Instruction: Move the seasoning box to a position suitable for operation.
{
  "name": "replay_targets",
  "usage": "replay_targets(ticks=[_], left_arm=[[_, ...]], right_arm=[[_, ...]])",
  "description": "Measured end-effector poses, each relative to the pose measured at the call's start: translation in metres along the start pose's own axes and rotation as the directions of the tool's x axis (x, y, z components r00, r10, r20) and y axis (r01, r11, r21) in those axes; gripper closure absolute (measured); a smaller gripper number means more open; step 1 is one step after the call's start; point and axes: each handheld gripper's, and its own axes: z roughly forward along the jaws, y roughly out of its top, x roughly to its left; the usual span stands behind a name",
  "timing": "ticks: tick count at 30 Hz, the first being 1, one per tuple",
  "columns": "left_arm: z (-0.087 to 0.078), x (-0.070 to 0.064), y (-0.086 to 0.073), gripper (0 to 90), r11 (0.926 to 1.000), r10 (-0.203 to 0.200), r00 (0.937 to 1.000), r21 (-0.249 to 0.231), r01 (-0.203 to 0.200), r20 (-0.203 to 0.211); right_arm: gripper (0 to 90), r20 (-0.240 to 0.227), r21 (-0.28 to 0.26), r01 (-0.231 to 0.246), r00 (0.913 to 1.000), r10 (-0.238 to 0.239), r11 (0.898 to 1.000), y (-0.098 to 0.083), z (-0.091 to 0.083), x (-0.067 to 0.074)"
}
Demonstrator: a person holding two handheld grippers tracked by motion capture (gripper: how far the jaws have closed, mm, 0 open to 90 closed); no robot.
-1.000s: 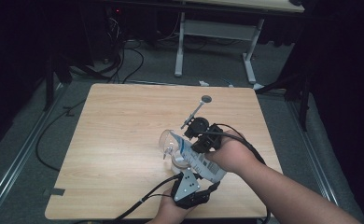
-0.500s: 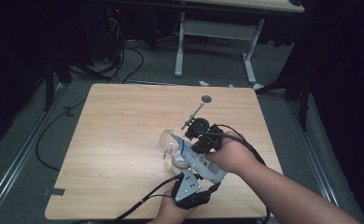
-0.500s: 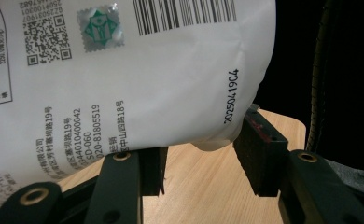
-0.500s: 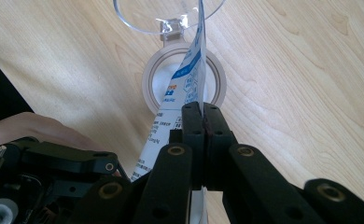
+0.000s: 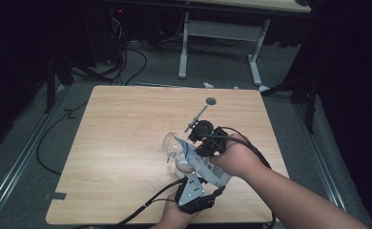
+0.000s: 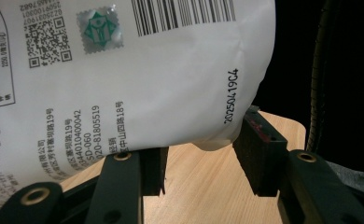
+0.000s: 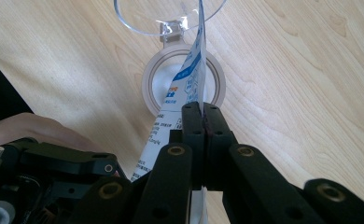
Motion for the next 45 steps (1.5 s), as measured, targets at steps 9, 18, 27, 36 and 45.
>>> replay_targets(ticks=[9,18,27,36,45], left_arm=[[-0.0004,-0.0003,0.0004,56.5,1.0,0.004,1.0,-0.003,-0.004,-0.003],[-0.0015,0.0017,0.0016,57.0,0.9999,0.005,0.9999,-0.009,-0.005,-0.011],[-0.0012,0.0028,0.0016,57.1,1.0,0.002,0.9999,-0.006,-0.002,-0.012],[-0.0005,0.0034,0.0014,57.1,1.0,-0.003,0.9999,0.001,0.003,-0.015],[-0.0012,0.0028,0.0024,56.9,1.0,-0.008,0.9999,-0.004,0.008,-0.014]], right_arm=[[89.8,0.0,-0.011,-0.004,1.0,0.004,1.0,-0.0014,-0.0024,-0.0001],[89.8,0.01,-0.013,0.002,1.0,-0.002,1.0,0.0008,-0.0046,-0.0003],[89.8,0.011,-0.011,0.001,0.9999,-0.001,1.0,0.0022,-0.0029,-0.0012],[89.7,0.015,-0.008,0.007,0.9999,-0.007,1.0,0.0029,-0.0004,-0.0009],[89.8,0.018,-0.006,0.012,0.9998,-0.012,1.0,0.0036,-0.001,0.0001]])
